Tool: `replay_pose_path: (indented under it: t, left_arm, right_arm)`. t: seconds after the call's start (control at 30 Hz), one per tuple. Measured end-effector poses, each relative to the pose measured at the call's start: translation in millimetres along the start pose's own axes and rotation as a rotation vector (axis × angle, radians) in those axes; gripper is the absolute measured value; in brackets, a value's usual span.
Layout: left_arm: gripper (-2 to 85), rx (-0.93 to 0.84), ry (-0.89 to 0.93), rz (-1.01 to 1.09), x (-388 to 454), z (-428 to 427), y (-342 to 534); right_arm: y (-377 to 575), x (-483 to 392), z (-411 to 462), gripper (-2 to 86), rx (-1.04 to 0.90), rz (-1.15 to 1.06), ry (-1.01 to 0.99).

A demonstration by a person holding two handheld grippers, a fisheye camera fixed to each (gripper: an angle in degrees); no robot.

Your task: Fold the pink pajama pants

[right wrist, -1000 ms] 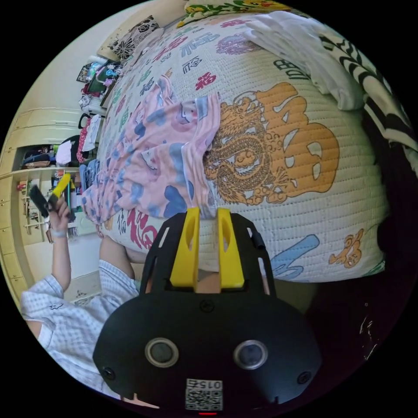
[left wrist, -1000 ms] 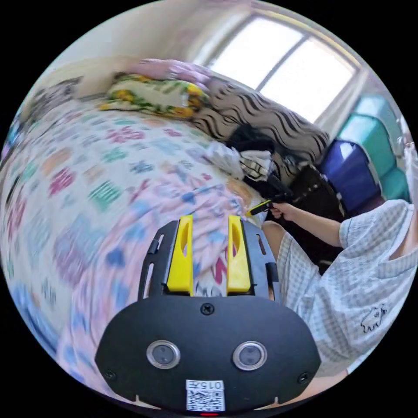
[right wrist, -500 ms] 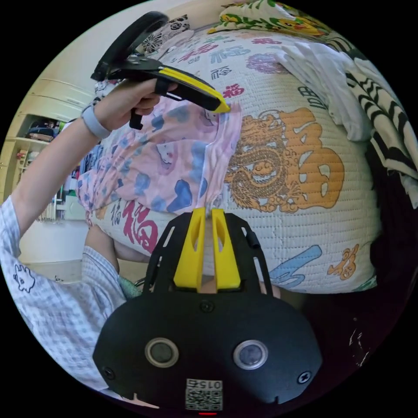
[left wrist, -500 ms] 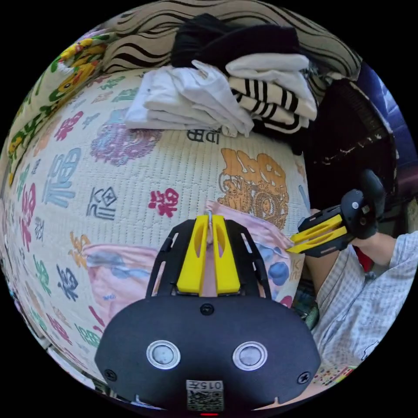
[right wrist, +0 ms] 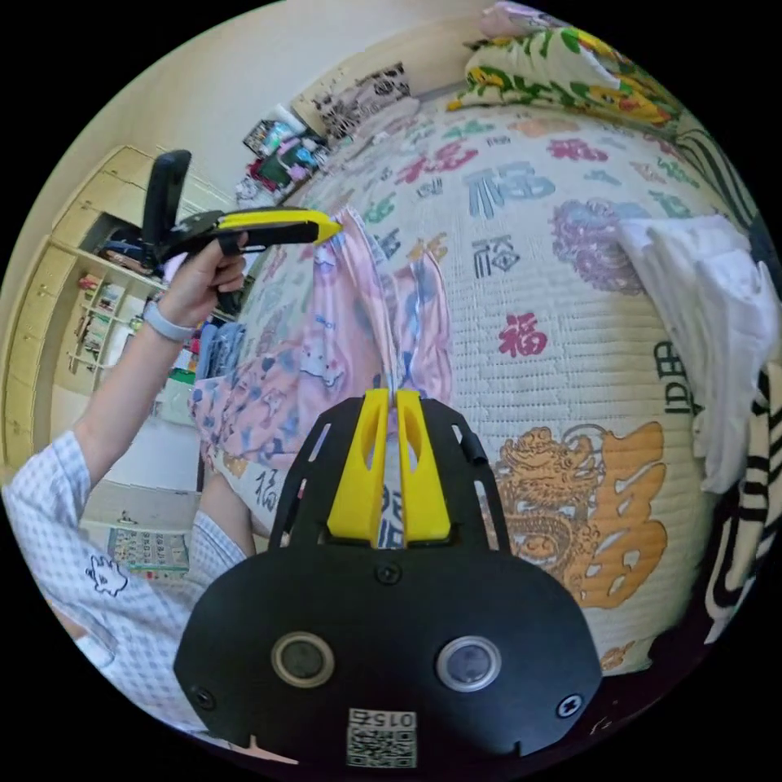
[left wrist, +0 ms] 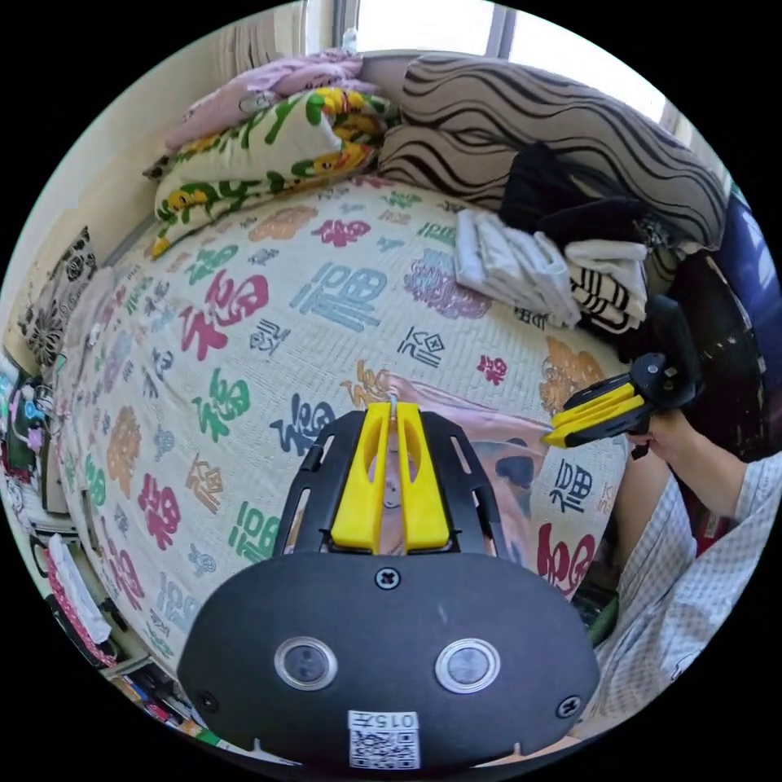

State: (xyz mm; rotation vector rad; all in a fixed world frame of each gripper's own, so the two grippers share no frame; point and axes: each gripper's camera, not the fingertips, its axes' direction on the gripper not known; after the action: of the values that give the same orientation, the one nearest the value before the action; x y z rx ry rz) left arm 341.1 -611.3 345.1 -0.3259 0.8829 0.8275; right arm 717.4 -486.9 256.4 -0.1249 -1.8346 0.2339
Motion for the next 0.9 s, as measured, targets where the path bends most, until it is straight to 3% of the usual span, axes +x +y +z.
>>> replay_pose_path:
  t: [0.17,0.23,0.37,0.6,0.73,0.9]
  left_arm:
    - [0.8,-0.115,0.020,0.009,1,75,-29]
    - [1.6,-0.143,-0.012,0.031,6,86,-34]
    - [3.8,-0.021,-0.045,0.068,16,78,-34]
    - [3.5,-0.148,0.029,0.041,14,107,-38]
    - [1.2,-0.152,0.062,0.045,19,84,-32]
    - [0.6,0.095,0.073,0.059,27,-26,0]
  right_arm:
    - [6,-15,23,3.7,-0.016,0.062,0.032]
    - [6,-23,25,5.8,-0.017,0.084,0.061]
    - [-7,-51,33,8.4,0.012,0.089,0.035]
    - [-27,-111,44,5.6,-0.007,0.067,0.082]
    - [-24,-160,33,3.9,-0.014,0.022,0.092]
    - [-7,-247,-44,3.6,0.106,-0.090,0.102]
